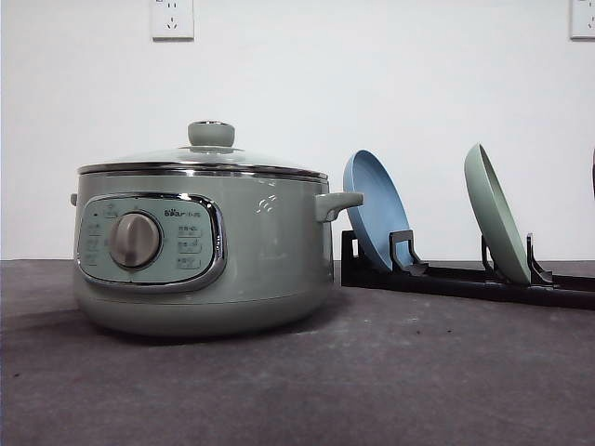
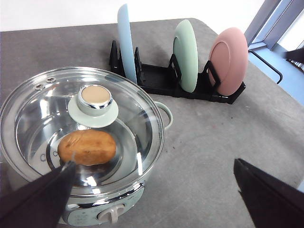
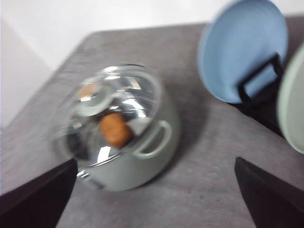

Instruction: Transfer potato from steamer to green plate

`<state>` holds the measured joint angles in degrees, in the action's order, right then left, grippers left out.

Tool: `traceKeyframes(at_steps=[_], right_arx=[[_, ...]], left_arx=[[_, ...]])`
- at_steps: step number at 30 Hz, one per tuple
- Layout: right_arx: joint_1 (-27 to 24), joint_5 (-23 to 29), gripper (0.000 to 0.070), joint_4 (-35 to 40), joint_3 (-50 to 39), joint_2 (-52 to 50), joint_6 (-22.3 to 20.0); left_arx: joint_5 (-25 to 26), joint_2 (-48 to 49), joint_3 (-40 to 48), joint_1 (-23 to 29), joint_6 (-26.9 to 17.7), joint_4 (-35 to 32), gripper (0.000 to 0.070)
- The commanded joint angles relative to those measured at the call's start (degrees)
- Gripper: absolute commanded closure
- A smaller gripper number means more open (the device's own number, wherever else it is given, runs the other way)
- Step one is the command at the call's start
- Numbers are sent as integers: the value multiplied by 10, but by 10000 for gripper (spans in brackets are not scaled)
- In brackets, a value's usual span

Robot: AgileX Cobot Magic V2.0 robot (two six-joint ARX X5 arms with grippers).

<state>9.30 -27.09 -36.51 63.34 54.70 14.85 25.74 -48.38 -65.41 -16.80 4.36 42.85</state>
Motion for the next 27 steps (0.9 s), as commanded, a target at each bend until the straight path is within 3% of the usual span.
traceKeyframes(at_steps=[1, 9, 18, 22, 27], right_arx=[[-5, 7, 10, 15, 19, 38, 24], [-19, 38, 20, 44, 124, 236, 22], [-29, 118, 27, 39, 252, 402, 28], [-37, 126, 146, 45, 277, 441, 27], [-50, 125, 187, 59, 279, 466, 29]], left_arx=[[4, -3, -14, -2, -5, -5, 0], [4, -4, -14, -2, -5, -5, 0], [4, -4, -14, -2, -5, -4, 0], [4, -4, -14, -2, -5, -4, 0], [4, -4, -14, -2, -5, -4, 0]])
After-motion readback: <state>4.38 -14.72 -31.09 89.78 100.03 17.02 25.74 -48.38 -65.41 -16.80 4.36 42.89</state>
